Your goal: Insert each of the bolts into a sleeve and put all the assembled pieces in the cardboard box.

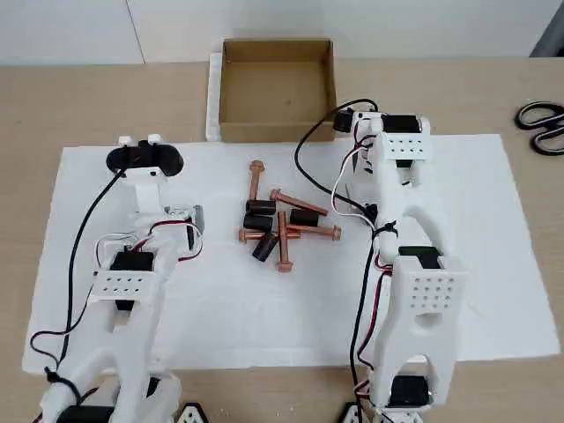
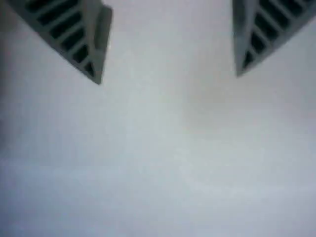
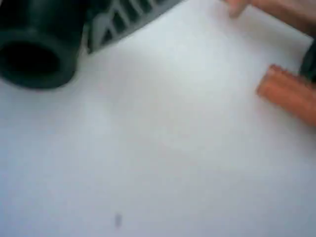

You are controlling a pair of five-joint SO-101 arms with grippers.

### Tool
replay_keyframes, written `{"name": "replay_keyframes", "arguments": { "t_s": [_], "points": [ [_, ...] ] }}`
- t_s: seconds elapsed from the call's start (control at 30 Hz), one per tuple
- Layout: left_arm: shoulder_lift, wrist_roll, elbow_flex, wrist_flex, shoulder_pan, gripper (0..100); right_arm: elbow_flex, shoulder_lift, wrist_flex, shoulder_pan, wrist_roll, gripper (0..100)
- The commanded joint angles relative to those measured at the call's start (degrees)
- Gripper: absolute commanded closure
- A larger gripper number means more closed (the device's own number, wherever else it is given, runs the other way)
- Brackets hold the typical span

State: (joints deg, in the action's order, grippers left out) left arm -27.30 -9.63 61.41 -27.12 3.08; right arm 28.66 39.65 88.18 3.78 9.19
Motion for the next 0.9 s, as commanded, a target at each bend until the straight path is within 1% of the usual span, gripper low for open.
{"name": "replay_keyframes", "arguments": {
  "t_s": [0.0,0.5,0.67,0.87],
  "points": [
    [-1.93,-0.18,-0.22,1.32,0.0,83,1.93,-3.03,-2.15,1.19,0.62,86.2],
    [-1.93,-0.18,-0.22,1.32,0.0,83,1.93,-3.03,-3.03,1.36,0.44,86.0],
    [-1.93,-0.18,-0.22,1.41,0.0,83,1.93,-3.38,-2.07,1.36,0.62,80.3],
    [-1.93,-0.18,-0.22,1.41,0.0,83,1.93,-3.12,-2.07,1.45,0.62,80.5]
  ]
}}
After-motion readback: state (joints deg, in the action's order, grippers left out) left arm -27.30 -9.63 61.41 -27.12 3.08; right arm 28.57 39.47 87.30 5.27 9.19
